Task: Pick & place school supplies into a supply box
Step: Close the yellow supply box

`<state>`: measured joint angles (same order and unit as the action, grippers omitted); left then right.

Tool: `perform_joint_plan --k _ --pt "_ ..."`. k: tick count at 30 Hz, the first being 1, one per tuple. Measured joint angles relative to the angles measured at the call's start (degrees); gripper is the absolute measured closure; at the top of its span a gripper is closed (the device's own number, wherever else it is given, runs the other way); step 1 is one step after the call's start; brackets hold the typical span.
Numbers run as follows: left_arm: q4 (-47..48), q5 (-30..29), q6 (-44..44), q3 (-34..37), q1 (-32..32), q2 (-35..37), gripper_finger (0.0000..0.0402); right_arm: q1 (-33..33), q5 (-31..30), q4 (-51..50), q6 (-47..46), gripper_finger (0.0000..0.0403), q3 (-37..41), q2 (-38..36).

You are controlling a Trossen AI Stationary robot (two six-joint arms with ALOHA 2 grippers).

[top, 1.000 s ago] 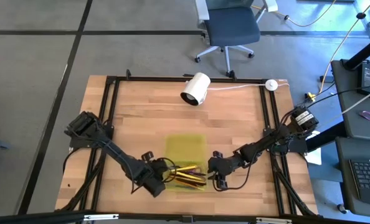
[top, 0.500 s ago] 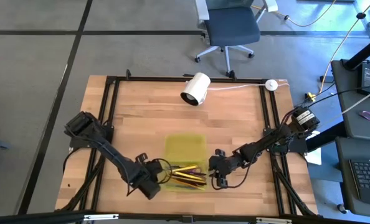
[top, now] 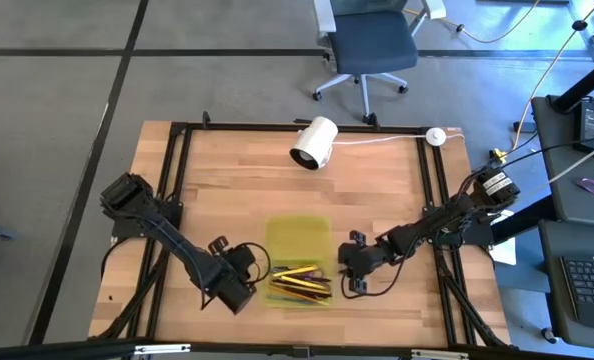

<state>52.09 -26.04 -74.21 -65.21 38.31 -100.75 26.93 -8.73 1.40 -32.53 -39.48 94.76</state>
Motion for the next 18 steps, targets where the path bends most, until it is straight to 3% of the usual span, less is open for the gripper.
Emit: perform_joint_plan --k 9,12,15,18 --pt "-1.5 2.6 12.9 0.0 -3.3 0.0 0.0258 -0.2 -0.2 2.2 -3.1 0.0250 -0.1 0.0" --pt "-3.0 3.4 11.3 0.0 -4.5 0.0 0.0258 -0.2 -0.5 0.3 -4.7 0.0250 -0.1 0.0" --pt "-3.1 7.0 10.2 0.0 -6.0 0.0 0.0258 -0.2 -0.2 -1.5 -4.9 0.0250 -0.1 0.0" --pt "-4.5 11.5 15.6 0.0 -7.3 0.0 0.0249 -0.1 0.4 -2.4 -4.9 0.0250 -0.1 0.0"
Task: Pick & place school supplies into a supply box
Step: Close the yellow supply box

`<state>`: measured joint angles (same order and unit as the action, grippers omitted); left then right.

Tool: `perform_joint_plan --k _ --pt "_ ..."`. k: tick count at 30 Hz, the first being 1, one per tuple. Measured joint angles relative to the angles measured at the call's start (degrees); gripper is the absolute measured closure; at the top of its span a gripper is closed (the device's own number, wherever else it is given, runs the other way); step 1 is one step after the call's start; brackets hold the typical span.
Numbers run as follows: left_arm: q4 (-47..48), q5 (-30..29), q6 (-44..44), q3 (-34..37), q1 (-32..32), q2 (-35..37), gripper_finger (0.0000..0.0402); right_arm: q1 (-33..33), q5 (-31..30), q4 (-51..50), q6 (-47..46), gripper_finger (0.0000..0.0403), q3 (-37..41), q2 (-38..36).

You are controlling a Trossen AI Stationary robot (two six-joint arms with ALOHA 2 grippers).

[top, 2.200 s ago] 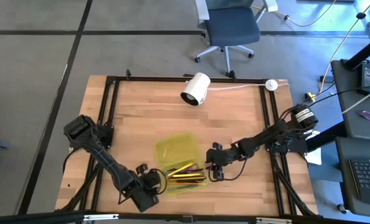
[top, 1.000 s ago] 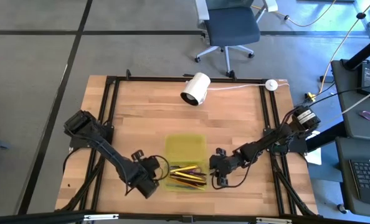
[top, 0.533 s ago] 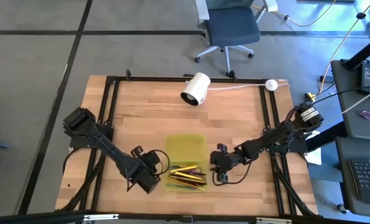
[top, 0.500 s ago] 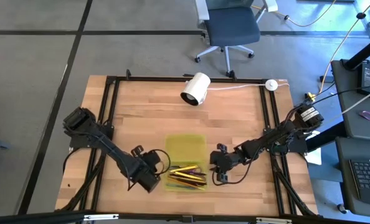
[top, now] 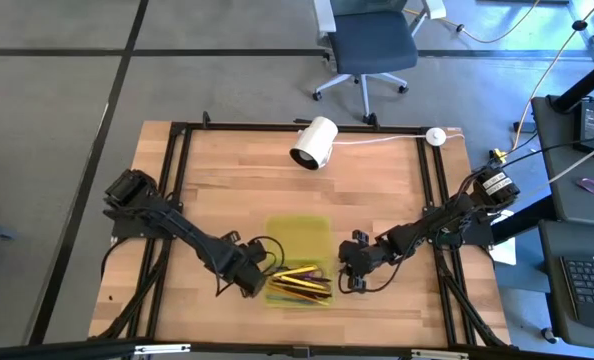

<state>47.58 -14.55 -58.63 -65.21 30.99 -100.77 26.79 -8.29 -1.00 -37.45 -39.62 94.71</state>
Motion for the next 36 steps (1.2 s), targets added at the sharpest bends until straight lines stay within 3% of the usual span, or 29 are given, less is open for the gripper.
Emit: perform_joint_plan --k 6,12,16,22,28,36 --pt "-5.4 -2.7 5.0 0.0 -0.1 0.0 0.0211 0.0 0.2 -0.3 0.0 0.0250 0.0 0.0" --pt "-3.2 -6.4 3.8 0.2 1.5 0.0 0.0166 0.0 0.2 -1.3 0.1 0.0244 -0.1 -0.1" --pt "1.0 -9.6 -0.1 0.2 3.2 0.0 0.0137 0.0 0.4 -1.5 0.0 0.0196 -0.2 -0.2" --pt "7.7 -13.6 -7.4 0.2 6.2 0.0 0.0127 0.1 -2.7 -4.2 0.1 0.0084 -0.3 -0.3" --pt "6.9 -7.5 -4.2 0.3 6.5 0.0 0.0116 0.1 -4.3 -5.3 5.4 0.0012 -0.2 -0.3" --pt "5.0 -3.2 2.0 0.3 4.8 -1.7 0.0064 0.0 -4.5 -5.2 10.8 0.0007 -0.1 -0.2"
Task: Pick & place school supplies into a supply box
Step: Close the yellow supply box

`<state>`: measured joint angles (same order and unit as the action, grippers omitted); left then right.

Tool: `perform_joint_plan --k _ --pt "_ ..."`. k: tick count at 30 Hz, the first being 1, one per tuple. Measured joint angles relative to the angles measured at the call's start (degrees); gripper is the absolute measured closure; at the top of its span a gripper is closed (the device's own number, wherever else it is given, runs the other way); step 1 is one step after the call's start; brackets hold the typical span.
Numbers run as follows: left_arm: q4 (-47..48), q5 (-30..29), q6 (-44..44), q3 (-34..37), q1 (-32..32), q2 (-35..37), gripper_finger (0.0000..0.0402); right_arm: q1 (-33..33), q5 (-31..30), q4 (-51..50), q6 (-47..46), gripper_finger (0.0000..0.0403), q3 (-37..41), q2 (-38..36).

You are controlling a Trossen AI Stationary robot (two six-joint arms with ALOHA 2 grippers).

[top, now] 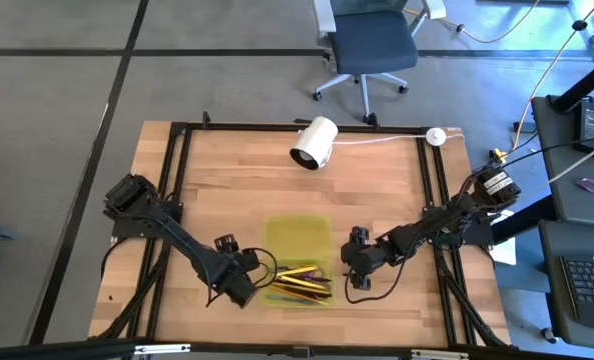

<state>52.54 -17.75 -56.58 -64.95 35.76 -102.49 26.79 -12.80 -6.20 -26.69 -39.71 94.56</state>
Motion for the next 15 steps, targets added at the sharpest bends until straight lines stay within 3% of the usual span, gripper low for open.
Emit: perform_joint_plan --k 7,15 --pt "0.9 -0.2 5.9 -0.2 -0.6 -1.4 0.0051 0.0 0.0 0.9 0.0 0.0009 0.0 0.0" --pt "-3.5 -12.8 6.4 3.5 1.0 -0.2 0.0053 -0.8 -1.7 1.1 -2.8 0.0010 0.6 0.1"
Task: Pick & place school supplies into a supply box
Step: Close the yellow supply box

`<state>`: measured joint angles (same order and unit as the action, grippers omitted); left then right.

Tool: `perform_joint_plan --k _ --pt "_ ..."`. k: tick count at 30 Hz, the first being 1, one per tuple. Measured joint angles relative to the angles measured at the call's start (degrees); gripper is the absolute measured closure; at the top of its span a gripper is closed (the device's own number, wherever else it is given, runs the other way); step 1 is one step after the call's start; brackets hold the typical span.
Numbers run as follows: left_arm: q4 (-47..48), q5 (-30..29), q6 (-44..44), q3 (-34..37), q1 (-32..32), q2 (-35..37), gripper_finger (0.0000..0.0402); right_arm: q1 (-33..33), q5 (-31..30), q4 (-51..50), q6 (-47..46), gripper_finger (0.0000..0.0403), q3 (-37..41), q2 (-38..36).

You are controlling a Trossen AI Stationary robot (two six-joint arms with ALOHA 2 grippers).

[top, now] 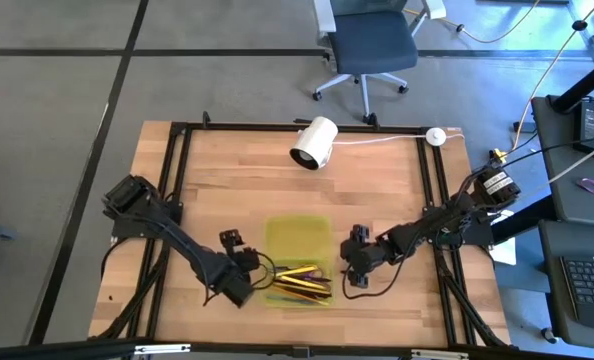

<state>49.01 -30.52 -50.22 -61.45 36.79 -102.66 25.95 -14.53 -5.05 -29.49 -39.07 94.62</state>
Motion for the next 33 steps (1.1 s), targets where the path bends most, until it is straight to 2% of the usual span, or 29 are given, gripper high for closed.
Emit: perform_joint_plan --k 4,11,16,22,25,29,33 --pt "-10.9 -1.6 -2.9 8.1 1.5 6.2 0.0053 -1.2 0.4 1.0 0.5 0.0010 1.0 -0.1" --pt "-38.9 2.3 4.8 26.3 0.4 23.4 0.0054 -4.9 2.8 5.1 3.0 0.0010 5.3 -4.0" --pt "-46.4 1.4 12.3 35.8 -2.9 31.1 0.0054 -8.5 4.2 13.8 2.9 0.0010 13.2 -8.8" --pt "-48.1 5.4 16.8 41.3 -7.8 32.5 0.0054 -11.8 7.3 28.2 4.1 0.0010 21.0 -10.0" --pt "-50.2 5.6 21.1 43.2 -10.3 32.0 0.0054 -12.6 5.0 29.3 10.1 0.0010 21.5 -9.5" --pt "-57.0 8.1 25.9 44.8 -14.5 31.1 0.0054 -13.9 -1.6 28.7 16.2 0.0010 20.8 -9.5" --pt "-60.6 12.3 30.2 44.9 -18.4 28.7 0.0054 -16.4 -1.5 29.2 16.3 0.0010 20.6 -9.4"
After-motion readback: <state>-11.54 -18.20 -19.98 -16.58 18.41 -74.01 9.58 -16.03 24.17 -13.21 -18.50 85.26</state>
